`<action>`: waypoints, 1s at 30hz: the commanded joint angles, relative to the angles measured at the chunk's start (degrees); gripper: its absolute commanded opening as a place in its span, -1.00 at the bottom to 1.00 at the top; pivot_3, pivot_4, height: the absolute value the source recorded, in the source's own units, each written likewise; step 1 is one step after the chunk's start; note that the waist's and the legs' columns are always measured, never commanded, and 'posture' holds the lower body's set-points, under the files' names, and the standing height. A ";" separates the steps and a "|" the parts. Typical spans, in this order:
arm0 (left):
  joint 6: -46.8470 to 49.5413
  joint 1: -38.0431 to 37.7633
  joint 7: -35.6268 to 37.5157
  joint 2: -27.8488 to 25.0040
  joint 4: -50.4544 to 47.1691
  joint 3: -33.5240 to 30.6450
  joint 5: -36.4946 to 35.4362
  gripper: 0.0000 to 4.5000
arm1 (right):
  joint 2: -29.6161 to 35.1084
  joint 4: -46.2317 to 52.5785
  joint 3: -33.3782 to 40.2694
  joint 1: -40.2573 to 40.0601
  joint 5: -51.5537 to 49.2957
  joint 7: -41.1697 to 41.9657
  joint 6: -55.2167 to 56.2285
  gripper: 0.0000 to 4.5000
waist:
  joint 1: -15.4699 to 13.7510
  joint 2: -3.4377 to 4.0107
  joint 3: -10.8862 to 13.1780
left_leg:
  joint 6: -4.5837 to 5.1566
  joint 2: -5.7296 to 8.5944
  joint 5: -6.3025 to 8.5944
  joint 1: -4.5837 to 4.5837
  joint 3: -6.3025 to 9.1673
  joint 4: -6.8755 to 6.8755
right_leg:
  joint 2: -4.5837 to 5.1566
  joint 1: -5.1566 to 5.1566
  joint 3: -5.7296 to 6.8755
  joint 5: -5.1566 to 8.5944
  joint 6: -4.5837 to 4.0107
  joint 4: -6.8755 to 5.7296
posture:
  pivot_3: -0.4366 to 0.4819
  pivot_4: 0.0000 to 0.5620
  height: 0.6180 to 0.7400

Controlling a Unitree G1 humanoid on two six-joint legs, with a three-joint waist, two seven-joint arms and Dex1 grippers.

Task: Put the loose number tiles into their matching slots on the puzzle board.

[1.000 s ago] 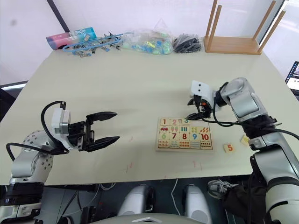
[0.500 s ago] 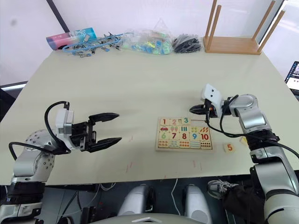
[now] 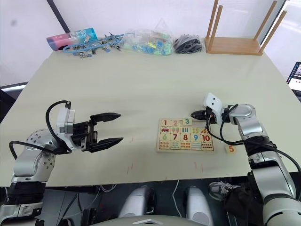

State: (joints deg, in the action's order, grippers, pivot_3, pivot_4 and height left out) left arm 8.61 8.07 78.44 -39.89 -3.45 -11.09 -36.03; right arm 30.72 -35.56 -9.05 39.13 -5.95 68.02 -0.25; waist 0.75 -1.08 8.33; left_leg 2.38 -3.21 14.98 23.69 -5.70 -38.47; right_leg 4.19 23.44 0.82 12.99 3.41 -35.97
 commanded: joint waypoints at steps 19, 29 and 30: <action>0.79 0.69 -0.55 -1.58 -2.75 -0.76 -0.52 1.00 | -1.20 -1.96 2.82 -0.41 -2.27 0.68 2.50 -0.95 | 0.00 0.00 0.00 | 0.00 0.00 0.00 0.00 0.01 0.00 | -0.01 -0.01 -0.01 0.00 0.00 0.00 | -0.05 -0.47 0.97; 0.87 0.50 -0.26 -1.78 -2.83 -0.88 -0.77 1.00 | -1.38 -1.58 2.84 -0.82 -2.82 1.74 2.45 -0.95 | 0.00 0.00 0.00 | -0.01 0.00 0.00 -0.01 0.01 -0.01 | -0.01 -0.01 -0.01 0.00 0.00 -0.01 | -0.05 -0.47 0.97; 0.89 0.52 -0.25 -1.80 -2.81 -0.86 -0.78 1.00 | -1.43 -1.60 2.89 -0.81 -2.90 1.77 2.49 -0.95 | 0.00 0.00 0.00 | -0.01 0.00 0.00 -0.01 0.00 -0.01 | -0.01 -0.01 -0.01 0.00 0.00 -0.01 | -0.05 -0.47 0.97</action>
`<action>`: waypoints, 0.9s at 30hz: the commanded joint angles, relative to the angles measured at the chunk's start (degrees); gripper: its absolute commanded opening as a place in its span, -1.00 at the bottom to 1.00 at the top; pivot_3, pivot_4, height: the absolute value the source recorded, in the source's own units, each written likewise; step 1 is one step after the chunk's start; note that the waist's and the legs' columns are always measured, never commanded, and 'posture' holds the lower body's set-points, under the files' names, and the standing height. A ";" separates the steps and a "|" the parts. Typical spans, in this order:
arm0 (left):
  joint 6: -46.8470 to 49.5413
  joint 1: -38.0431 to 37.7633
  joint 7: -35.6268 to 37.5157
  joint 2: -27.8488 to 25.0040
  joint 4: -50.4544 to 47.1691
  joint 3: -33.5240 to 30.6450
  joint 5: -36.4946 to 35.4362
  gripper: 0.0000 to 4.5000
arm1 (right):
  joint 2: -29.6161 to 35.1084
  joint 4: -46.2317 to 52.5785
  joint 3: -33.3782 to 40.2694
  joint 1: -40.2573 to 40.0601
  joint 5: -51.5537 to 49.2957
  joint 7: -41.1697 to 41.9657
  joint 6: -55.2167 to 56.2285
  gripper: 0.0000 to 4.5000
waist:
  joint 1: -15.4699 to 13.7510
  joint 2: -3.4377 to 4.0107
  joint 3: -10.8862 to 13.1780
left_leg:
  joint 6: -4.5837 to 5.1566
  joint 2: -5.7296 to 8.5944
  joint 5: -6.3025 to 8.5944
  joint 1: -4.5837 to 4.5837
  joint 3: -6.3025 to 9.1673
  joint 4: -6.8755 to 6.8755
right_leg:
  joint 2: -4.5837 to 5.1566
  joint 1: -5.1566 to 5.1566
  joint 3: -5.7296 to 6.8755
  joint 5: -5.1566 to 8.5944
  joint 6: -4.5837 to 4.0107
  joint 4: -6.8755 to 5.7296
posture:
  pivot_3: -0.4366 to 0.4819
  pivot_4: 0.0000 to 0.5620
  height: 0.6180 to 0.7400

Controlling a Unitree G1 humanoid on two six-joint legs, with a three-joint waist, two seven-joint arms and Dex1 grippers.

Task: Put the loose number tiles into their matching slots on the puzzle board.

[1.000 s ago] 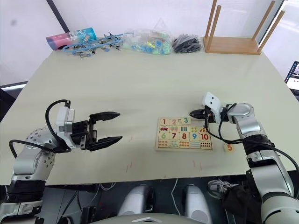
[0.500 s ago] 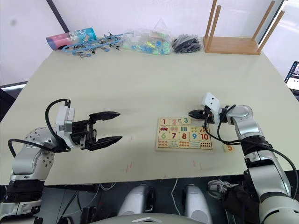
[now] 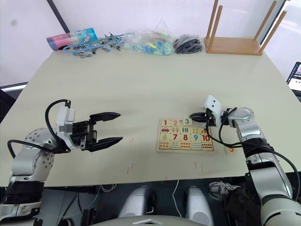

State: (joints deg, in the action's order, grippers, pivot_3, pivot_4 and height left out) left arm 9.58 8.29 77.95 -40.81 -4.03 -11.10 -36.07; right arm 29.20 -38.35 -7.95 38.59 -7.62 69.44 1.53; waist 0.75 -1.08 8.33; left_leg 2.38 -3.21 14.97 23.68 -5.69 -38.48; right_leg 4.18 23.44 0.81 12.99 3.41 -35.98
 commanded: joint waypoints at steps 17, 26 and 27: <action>0.27 0.44 0.26 -1.08 -2.26 -0.85 -0.89 1.00 | 0.05 1.83 1.31 -0.92 -1.61 1.02 0.69 -0.95 | 0.01 0.00 0.00 | 0.00 0.00 0.00 -0.01 0.00 0.00 | 0.00 -0.01 0.00 0.00 0.00 0.00 | -0.05 -0.47 0.97; 0.43 0.42 0.18 -1.08 -2.32 -0.87 -0.93 1.00 | -0.12 2.08 1.16 -0.95 -1.55 1.01 0.86 -0.95 | 0.01 0.00 0.00 | 0.00 0.00 0.00 -0.01 0.01 -0.01 | 0.00 -0.01 0.00 0.00 0.00 -0.01 | -0.05 -0.47 0.97; 0.45 0.36 0.15 -1.07 -2.38 -0.88 -0.94 1.00 | -0.13 2.11 1.15 -0.98 -1.53 1.00 0.88 -0.95 | 0.01 0.00 0.00 | 0.00 0.00 0.00 -0.01 0.01 -0.01 | 0.00 -0.01 0.00 0.00 0.00 -0.01 | -0.05 -0.47 0.97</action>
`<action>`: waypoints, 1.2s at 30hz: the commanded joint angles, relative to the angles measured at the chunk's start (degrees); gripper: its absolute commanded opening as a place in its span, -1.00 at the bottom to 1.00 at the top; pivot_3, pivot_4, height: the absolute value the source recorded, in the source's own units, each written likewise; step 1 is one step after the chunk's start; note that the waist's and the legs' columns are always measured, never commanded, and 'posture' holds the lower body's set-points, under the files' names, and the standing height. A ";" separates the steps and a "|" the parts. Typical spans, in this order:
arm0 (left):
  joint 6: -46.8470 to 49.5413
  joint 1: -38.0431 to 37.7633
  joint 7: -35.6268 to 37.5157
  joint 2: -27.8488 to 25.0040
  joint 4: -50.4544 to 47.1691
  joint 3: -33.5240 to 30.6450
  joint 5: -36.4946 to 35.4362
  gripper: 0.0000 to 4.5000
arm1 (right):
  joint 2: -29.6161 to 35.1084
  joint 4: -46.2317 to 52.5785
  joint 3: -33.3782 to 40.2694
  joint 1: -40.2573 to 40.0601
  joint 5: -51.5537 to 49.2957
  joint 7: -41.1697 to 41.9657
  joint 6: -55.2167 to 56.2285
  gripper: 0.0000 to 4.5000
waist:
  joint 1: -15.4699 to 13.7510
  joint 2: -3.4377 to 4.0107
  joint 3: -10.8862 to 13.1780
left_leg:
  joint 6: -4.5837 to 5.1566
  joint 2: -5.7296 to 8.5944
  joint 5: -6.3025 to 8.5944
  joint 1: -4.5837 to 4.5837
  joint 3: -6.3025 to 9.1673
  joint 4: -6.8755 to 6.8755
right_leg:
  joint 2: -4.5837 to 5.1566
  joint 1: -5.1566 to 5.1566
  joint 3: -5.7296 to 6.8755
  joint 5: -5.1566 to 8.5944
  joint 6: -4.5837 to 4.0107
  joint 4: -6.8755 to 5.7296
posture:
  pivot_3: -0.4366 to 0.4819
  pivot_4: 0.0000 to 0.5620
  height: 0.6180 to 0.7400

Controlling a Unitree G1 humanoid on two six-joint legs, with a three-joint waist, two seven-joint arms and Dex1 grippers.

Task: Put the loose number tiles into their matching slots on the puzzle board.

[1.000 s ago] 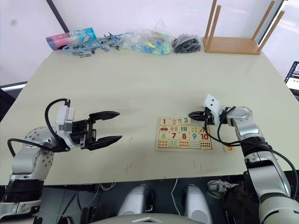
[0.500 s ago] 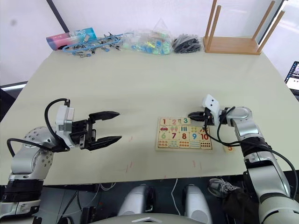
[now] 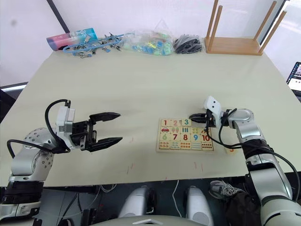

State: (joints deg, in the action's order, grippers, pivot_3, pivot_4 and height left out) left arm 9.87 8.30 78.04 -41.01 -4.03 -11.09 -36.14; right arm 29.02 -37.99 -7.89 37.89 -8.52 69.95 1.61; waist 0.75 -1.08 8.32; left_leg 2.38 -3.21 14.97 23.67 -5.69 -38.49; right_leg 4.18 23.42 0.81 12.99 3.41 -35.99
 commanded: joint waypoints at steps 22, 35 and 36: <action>0.32 0.09 0.10 -0.86 -2.48 -1.12 -0.90 1.00 | -0.53 1.61 0.73 -0.19 -0.10 1.01 1.37 -0.95 | -0.01 0.00 0.00 | 0.00 0.00 0.00 0.00 0.00 0.00 | 0.00 0.00 0.00 0.00 0.00 0.00 | -0.05 -0.47 0.97; 0.32 -0.18 0.44 -0.90 -2.38 -0.91 -0.71 1.00 | 1.97 5.11 4.04 -1.55 -1.53 -1.14 2.22 -0.95 | -0.07 0.00 0.00 | 0.00 0.00 0.00 0.01 0.00 -0.01 | 0.00 0.00 0.00 0.00 0.00 0.00 | -0.05 -0.47 0.97; 0.33 -0.23 0.43 -0.89 -2.40 -0.90 -0.68 1.00 | 2.08 5.74 4.39 -1.88 -1.66 -1.45 2.12 -0.95 | -0.07 0.00 0.00 | 0.00 0.00 0.00 0.01 0.00 -0.01 | 0.00 0.00 0.00 0.00 0.00 0.00 | -0.05 -0.47 0.97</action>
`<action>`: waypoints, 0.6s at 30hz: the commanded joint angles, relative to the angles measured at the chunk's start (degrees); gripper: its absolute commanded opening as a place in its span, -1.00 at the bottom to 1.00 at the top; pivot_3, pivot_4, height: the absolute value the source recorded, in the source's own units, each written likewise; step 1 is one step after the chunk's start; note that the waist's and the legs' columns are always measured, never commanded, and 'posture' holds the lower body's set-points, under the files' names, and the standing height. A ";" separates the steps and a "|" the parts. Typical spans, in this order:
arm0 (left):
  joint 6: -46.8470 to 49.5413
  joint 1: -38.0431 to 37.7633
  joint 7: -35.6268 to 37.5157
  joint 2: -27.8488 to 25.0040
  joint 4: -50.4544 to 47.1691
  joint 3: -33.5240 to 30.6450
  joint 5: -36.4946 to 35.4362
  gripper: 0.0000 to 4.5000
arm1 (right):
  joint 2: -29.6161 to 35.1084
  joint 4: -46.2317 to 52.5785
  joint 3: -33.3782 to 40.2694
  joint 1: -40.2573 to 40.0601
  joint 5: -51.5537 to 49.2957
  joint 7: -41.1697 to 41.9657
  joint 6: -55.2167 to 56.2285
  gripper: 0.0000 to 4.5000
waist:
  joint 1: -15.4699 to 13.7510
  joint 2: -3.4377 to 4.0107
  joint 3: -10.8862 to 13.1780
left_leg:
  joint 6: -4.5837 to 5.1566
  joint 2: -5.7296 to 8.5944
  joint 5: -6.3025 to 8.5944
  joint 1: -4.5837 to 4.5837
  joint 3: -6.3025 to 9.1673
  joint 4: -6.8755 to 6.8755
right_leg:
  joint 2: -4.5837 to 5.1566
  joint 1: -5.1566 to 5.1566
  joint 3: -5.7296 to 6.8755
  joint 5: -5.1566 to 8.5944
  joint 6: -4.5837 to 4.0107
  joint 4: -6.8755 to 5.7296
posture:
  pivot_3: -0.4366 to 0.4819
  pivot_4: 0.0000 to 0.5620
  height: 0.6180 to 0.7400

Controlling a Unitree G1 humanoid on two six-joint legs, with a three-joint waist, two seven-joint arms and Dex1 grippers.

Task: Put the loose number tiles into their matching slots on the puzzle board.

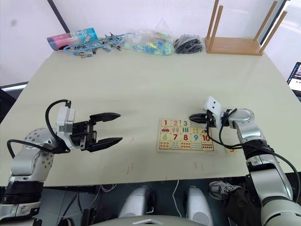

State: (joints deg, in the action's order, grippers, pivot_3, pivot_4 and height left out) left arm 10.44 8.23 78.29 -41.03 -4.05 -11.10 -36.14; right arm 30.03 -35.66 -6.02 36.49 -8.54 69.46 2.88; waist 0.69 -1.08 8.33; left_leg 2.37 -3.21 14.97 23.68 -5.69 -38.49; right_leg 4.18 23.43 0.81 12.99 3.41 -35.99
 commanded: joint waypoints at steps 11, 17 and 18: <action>-1.58 -1.32 -4.77 1.14 -1.05 -0.54 1.75 1.00 | 6.86 21.20 14.66 -15.90 -8.45 -7.78 -2.96 -0.95 | -0.40 0.00 0.00 | 0.00 0.00 0.00 0.01 0.03 -0.01 | 0.01 -0.02 0.00 0.00 0.00 0.01 | -0.05 -0.47 0.97; -2.23 -1.23 -6.44 2.04 0.58 -0.83 2.60 1.00 | 8.57 29.98 21.82 -26.16 -12.94 -10.80 -4.11 -0.95 | -0.46 -0.03 -0.02 | 0.02 0.00 0.01 -0.07 0.05 -0.02 | -0.01 -0.07 -0.01 -0.01 0.02 -0.02 | -0.05 -0.47 0.97; -2.47 -1.28 -6.60 2.25 1.16 -0.92 2.70 1.00 | 9.00 30.92 24.02 -29.19 -13.45 -11.42 -4.08 -0.95 | -0.43 -0.03 -0.02 | 0.04 0.00 0.02 -0.10 0.06 -0.02 | -0.01 -0.09 -0.01 -0.01 0.02 -0.02 | -0.05 -0.47 0.97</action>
State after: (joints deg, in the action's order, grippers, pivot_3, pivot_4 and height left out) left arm 9.18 6.83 72.13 -38.87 -3.03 -10.78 -33.29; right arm 37.85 -8.01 14.15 9.20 -20.02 59.10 -1.34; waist 0.25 -1.10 8.31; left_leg 2.43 -3.21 15.00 23.58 -5.64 -38.52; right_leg 4.17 23.33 0.79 12.97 3.45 -36.01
